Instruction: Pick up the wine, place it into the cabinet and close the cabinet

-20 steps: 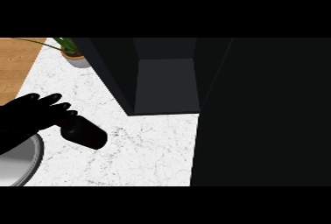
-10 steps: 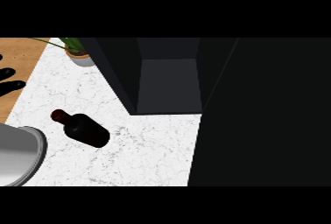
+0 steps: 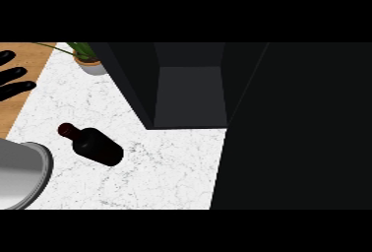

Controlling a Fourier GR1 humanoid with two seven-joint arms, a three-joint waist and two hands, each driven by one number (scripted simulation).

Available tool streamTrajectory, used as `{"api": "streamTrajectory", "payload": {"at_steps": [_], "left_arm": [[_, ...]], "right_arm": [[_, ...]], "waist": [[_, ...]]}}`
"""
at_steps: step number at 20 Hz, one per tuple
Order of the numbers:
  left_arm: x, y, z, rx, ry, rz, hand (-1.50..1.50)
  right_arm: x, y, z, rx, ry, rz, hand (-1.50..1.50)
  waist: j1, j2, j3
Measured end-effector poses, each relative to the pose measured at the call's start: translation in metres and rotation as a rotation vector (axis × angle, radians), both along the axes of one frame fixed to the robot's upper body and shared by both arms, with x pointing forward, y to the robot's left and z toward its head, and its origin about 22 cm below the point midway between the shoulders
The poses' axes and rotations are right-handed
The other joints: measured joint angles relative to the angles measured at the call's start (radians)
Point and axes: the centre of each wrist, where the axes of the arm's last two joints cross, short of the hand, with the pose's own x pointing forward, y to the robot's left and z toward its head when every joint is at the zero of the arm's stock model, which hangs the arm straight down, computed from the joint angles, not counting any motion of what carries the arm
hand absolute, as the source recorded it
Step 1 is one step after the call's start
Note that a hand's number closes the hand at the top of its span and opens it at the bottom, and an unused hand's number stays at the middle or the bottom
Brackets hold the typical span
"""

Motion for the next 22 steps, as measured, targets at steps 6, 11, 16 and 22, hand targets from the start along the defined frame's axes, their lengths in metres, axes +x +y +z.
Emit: {"api": "streamTrajectory", "payload": {"at_steps": [6,11,16,22], "left_arm": [[0.004,0.005,-0.012,0.036,0.009,0.016,-1.50],[0.012,-0.001,-0.023,0.054,0.013,0.026,-1.50],[0.014,-0.006,-0.051,0.058,0.030,0.036,-1.50],[0.020,-0.009,-0.088,0.074,0.046,0.064,-1.50]], "right_arm": [[0.001,0.002,0.006,-0.005,0.001,-0.006,-1.50],[0.000,0.004,0.008,-0.016,0.013,-0.005,-1.50],[-0.002,0.007,0.008,-0.021,0.021,-0.001,-1.50],[-0.003,0.009,0.010,-0.022,0.015,-0.003,-1.50]], "waist": [[0.001,-0.002,0.003],[-0.003,-0.003,0.005],[-0.004,-0.002,0.001],[-0.007,0.000,-0.001]]}}
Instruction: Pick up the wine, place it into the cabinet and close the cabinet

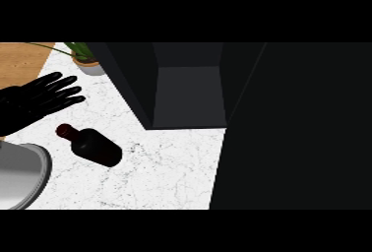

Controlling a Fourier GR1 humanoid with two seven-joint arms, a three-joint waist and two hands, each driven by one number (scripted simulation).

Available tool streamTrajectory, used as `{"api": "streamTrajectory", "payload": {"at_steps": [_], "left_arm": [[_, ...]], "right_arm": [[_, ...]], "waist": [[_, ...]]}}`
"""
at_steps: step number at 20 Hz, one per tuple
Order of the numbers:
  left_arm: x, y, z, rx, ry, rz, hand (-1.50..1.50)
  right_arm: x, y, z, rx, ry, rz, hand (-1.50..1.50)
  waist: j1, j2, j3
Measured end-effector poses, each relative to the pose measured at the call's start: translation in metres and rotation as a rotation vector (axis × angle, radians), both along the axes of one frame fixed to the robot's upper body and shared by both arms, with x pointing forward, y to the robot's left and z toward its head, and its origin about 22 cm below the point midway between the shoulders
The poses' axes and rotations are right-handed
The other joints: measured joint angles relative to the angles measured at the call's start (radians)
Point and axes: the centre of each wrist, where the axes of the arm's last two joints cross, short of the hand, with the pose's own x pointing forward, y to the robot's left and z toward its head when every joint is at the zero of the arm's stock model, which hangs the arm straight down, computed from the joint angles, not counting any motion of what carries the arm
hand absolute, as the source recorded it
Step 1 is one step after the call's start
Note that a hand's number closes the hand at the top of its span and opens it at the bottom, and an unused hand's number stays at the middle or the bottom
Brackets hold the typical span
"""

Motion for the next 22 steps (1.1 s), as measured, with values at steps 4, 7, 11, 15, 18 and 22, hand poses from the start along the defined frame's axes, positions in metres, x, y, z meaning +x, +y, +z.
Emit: {"api": "streamTrajectory", "payload": {"at_steps": [4,7,11,15,18,22], "left_arm": [[0.005,0.001,-0.017,0.015,0.003,0.032,-1.50],[0.005,0.002,-0.030,0.022,0.000,0.048,-1.50],[0.001,0.009,-0.048,0.038,0.012,0.084,-1.50],[0.003,0.013,-0.061,0.069,0.033,0.114,-1.50],[0.001,0.016,-0.070,0.098,0.046,0.131,-1.50],[-0.003,0.016,-0.083,0.134,0.074,0.142,-1.50]], "right_arm": [[-0.002,0.003,0.001,0.001,0.004,0.011,-1.50],[-0.001,0.003,0.002,-0.006,0.002,0.000,-1.50],[-0.003,0.005,0.000,-0.008,0.001,0.007,-1.50],[-0.003,0.004,0.001,-0.021,-0.002,-0.003,-1.50],[-0.003,0.006,0.000,-0.026,-0.004,-0.001,-1.50],[-0.002,0.004,0.001,-0.037,-0.017,-0.011,-1.50]], "waist": [[-0.004,0.000,-0.001],[-0.002,0.001,-0.001],[-0.006,0.001,-0.001],[-0.012,0.003,-0.002],[-0.014,0.004,-0.003],[-0.016,0.005,-0.003]]}}
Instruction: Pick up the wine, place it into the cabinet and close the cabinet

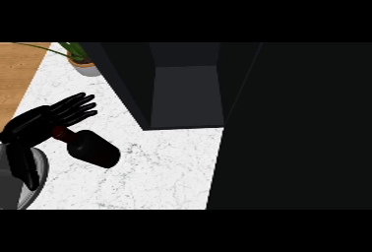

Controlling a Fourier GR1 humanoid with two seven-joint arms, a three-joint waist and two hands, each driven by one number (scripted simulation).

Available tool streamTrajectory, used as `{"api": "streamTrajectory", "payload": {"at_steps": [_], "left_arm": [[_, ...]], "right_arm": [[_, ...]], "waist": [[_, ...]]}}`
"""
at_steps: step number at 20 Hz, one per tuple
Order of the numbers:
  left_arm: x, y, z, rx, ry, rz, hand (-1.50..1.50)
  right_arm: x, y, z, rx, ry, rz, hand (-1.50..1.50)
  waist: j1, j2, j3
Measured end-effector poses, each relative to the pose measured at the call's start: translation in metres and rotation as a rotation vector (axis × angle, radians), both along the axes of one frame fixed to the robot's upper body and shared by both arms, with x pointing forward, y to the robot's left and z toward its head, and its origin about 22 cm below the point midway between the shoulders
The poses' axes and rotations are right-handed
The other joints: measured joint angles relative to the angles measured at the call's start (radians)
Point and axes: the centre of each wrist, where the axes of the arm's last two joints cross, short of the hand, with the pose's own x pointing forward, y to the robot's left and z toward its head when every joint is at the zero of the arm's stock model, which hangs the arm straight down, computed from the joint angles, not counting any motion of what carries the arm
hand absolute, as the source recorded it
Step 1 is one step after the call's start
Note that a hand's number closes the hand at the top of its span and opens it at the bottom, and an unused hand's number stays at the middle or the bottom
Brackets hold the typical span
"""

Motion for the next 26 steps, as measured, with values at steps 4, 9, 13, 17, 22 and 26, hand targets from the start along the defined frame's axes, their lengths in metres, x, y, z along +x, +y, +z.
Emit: {"api": "streamTrajectory", "payload": {"at_steps": [4,9,13,17,22,26], "left_arm": [[0.005,-0.001,-0.003,0.030,0.008,0.017,-1.50],[0.004,-0.007,-0.014,0.043,0.014,0.028,-1.50],[0.003,-0.012,-0.023,0.067,0.023,0.042,-1.50],[0.001,-0.016,-0.036,0.089,0.057,0.043,-1.50],[-0.003,-0.018,-0.052,0.115,0.121,0.024,-1.50],[-0.002,-0.018,-0.055,0.129,0.140,0.010,-1.50]], "right_arm": [[-0.001,0.002,0.000,-0.002,-0.006,0.011,-1.50],[0.001,0.002,0.001,-0.009,-0.022,0.012,-1.50],[0.001,0.002,0.001,-0.015,-0.024,0.015,-1.50],[0.002,0.001,0.001,-0.018,-0.037,0.007,-1.50],[0.002,0.001,0.001,-0.020,-0.037,0.006,-1.50],[0.003,0.001,0.002,-0.014,-0.049,0.001,-1.50]], "waist": [[-0.008,0.001,-0.001],[-0.012,0.004,-0.002],[-0.016,0.005,-0.002],[-0.020,0.007,-0.002],[-0.022,0.005,-0.002],[-0.023,0.004,0.000]]}}
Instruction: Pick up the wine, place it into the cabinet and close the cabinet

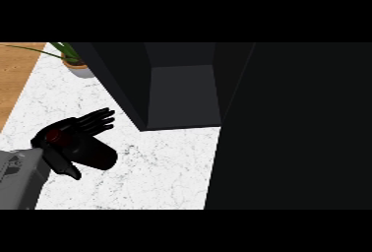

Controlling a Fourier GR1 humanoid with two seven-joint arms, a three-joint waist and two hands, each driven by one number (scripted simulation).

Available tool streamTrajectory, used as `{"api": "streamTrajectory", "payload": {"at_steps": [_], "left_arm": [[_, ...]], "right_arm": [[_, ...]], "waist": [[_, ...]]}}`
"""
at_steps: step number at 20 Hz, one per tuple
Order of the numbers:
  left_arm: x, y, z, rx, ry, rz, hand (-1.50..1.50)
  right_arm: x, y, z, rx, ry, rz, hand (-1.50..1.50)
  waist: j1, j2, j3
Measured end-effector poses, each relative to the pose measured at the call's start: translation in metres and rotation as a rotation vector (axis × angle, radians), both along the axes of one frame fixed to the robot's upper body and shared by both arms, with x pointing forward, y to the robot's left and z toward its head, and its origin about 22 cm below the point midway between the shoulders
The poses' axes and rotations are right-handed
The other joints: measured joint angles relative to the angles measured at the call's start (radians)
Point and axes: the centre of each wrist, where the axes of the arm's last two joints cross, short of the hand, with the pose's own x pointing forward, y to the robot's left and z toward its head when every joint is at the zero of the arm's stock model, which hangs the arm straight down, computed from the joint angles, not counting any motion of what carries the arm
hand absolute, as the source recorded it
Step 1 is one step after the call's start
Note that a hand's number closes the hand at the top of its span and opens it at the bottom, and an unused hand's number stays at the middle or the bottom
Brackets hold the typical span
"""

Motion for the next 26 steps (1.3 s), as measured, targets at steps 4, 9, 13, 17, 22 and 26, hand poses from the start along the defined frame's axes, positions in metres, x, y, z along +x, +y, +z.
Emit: {"api": "streamTrajectory", "payload": {"at_steps": [4,9,13,17,22,26], "left_arm": [[0.003,-0.008,-0.002,0.003,-0.002,-0.019,-1.50],[0.002,-0.014,-0.004,-0.004,-0.021,-0.024,-1.50],[0.003,-0.013,-0.007,-0.031,-0.021,0.001,1.50],[0.003,-0.016,-0.009,-0.057,-0.025,0.004,1.50],[0.003,-0.024,-0.009,-0.088,-0.073,0.013,1.50],[0.001,-0.025,-0.007,-0.105,-0.130,0.049,1.50]], "right_arm": [[-0.001,0.001,-0.001,-0.003,0.006,0.008,-1.50],[0.000,-0.001,-0.001,-0.011,-0.002,-0.004,-1.50],[-0.001,0.001,-0.003,-0.010,-0.002,0.002,-1.50],[-0.001,0.000,-0.003,-0.014,-0.001,-0.005,-1.50],[-0.001,-0.001,-0.004,-0.011,-0.004,-0.016,-1.50],[-0.002,-0.003,-0.005,-0.020,-0.002,-0.021,-1.50]], "waist": [[-0.002,-0.003,0.002],[-0.001,-0.004,0.005],[0.000,-0.005,0.006],[0.002,-0.008,0.008],[0.006,-0.008,0.007],[0.007,-0.008,0.006]]}}
